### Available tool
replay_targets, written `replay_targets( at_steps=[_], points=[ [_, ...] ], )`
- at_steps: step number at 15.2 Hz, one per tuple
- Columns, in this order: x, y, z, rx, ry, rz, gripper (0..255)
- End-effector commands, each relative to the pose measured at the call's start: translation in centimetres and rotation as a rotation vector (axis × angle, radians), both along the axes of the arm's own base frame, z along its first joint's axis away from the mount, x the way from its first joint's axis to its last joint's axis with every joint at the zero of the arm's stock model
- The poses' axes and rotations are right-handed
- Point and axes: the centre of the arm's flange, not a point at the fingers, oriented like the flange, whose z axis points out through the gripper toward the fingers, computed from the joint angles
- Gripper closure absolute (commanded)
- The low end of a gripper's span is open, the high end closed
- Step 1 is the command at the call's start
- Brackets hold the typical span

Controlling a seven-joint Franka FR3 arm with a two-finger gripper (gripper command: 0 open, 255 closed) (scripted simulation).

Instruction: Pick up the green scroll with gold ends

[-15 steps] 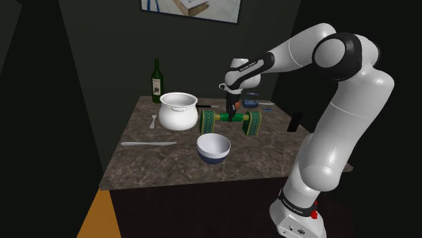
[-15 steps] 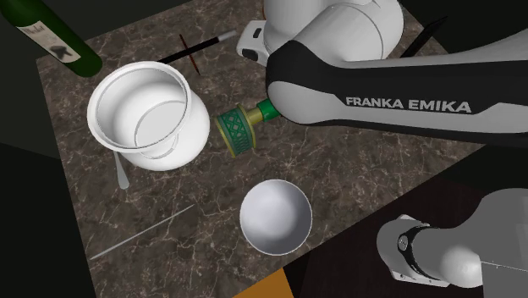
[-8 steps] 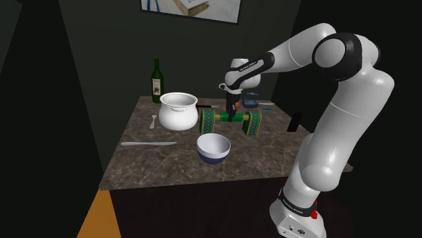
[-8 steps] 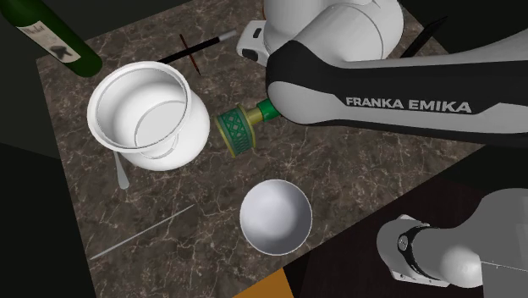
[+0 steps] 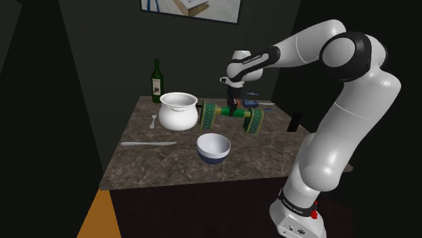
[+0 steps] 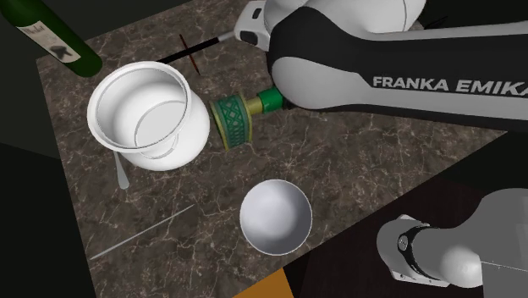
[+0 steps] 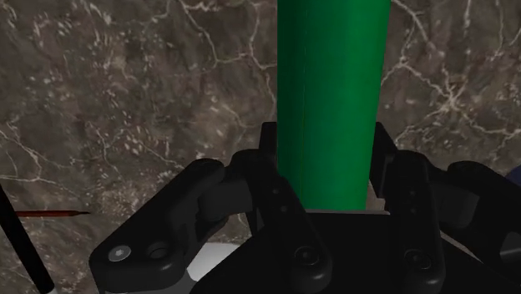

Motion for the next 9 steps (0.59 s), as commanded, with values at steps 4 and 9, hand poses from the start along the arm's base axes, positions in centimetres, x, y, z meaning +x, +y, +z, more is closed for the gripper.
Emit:
replay_targets(
  at_steps=[4,9],
  points=[
    [0.0,0.0,2.6,0.0,-0.002,0.0,255],
    [0.0,0.0,4.3,0.0,-0.002,0.0,255]
  ],
)
